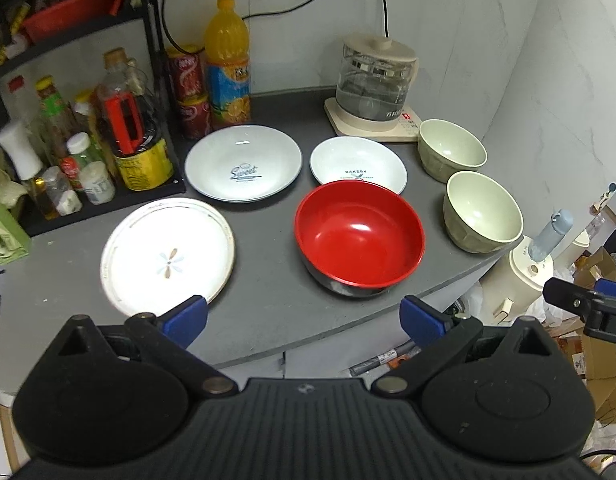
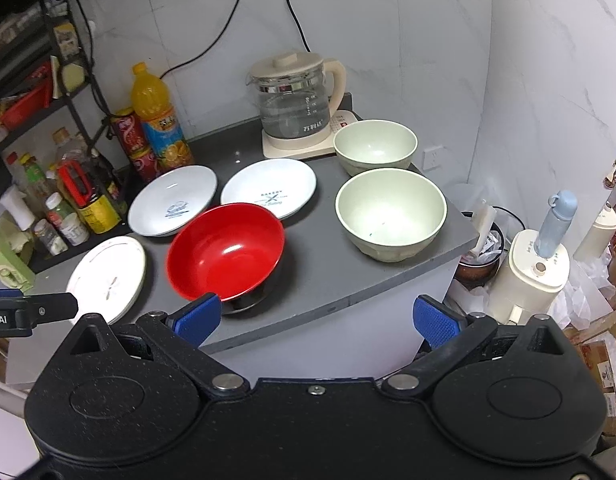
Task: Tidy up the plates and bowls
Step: 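Move both grippers toward the rim of the large cream bowl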
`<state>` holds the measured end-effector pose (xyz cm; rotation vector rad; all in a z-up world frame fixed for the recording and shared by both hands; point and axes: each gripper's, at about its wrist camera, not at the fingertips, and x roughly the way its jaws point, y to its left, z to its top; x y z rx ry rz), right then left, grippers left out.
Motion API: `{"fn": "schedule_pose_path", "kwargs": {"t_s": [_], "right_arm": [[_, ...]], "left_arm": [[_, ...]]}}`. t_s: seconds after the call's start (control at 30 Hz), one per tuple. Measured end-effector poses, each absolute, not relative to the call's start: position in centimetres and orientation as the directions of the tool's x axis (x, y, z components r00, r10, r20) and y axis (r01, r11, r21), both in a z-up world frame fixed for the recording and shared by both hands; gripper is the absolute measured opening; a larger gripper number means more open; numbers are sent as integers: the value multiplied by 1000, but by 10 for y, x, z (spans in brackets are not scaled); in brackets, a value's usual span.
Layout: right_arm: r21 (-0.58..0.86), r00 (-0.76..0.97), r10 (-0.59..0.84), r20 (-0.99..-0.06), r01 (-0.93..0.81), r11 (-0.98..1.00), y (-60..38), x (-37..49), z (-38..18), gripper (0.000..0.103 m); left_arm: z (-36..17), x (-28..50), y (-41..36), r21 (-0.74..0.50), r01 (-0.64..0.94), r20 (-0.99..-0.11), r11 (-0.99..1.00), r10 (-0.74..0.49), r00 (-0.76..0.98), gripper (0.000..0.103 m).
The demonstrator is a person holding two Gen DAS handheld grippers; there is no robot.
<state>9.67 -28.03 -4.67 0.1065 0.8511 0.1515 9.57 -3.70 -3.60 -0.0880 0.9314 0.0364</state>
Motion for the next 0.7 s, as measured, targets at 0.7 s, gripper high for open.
{"fn": "schedule_pose_path", "kwargs": {"t_s": [0.7], "right_arm": [[112, 583, 16, -812, 130, 985, -289, 211, -91, 84]], "left_arm": [[-82, 250, -51, -148, 96, -838, 984, -176, 516, 88]]}}
